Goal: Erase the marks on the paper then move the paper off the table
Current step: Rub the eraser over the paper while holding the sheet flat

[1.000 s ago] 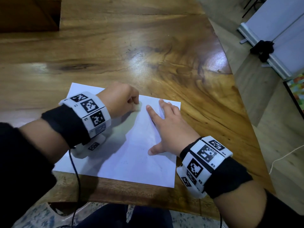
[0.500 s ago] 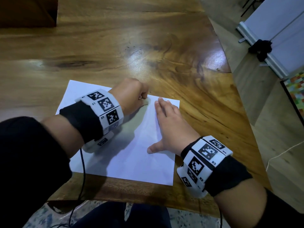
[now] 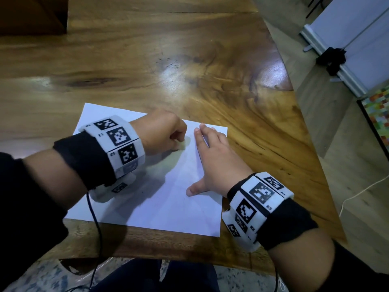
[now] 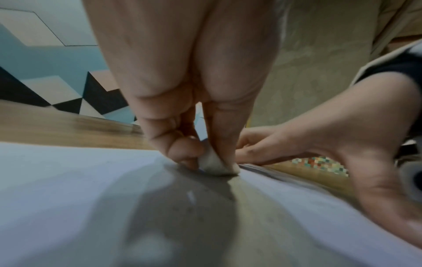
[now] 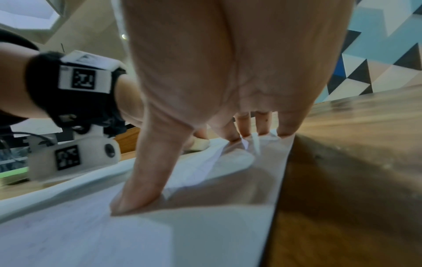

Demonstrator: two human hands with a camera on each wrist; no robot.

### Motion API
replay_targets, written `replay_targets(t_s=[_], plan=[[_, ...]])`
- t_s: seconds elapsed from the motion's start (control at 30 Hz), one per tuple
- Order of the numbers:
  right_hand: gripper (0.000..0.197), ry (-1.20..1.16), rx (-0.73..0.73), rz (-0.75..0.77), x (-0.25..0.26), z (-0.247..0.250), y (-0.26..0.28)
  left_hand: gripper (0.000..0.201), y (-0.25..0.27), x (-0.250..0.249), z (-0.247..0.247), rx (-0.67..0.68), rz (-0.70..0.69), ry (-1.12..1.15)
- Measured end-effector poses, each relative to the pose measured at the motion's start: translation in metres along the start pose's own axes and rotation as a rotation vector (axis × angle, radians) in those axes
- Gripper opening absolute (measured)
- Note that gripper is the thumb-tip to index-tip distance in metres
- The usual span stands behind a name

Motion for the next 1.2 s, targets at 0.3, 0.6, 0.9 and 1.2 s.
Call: replay_targets(t_s=[0.3, 0.6, 0.9, 1.2], plan=[[0.136, 0.017, 0.013, 0.001, 0.000, 0.000, 0.000, 0.008, -0.008, -0.007, 0.001, -0.016, -0.054, -0.060], [0.136, 0.033, 0.020, 0.004, 0.000, -0.001, 0.000, 0.013, -0.022, -0.013, 0.006, -0.061, -0.032, -0.074], [0.137, -0.005, 0.008, 0.008, 0.000, -0.002, 0.000, 0.012, 0.015, -0.011, -0.015, 0.120, -0.118, -0.110], [0.136, 0.016, 0.019, -0.004, 0.001, 0.000, 0.000, 0.014, 0.011, -0.011, -0.015, 0.047, -0.123, -0.082]])
Point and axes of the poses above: each hand's wrist, its own y-axis away from the middle knuckle, its own z-axis out of the back of the hand, x = y × z, the point moved 6 cm from there along -y, towards the middle knuckle, and after that the axes turned 6 degrees about z, right-handed, at the moved point
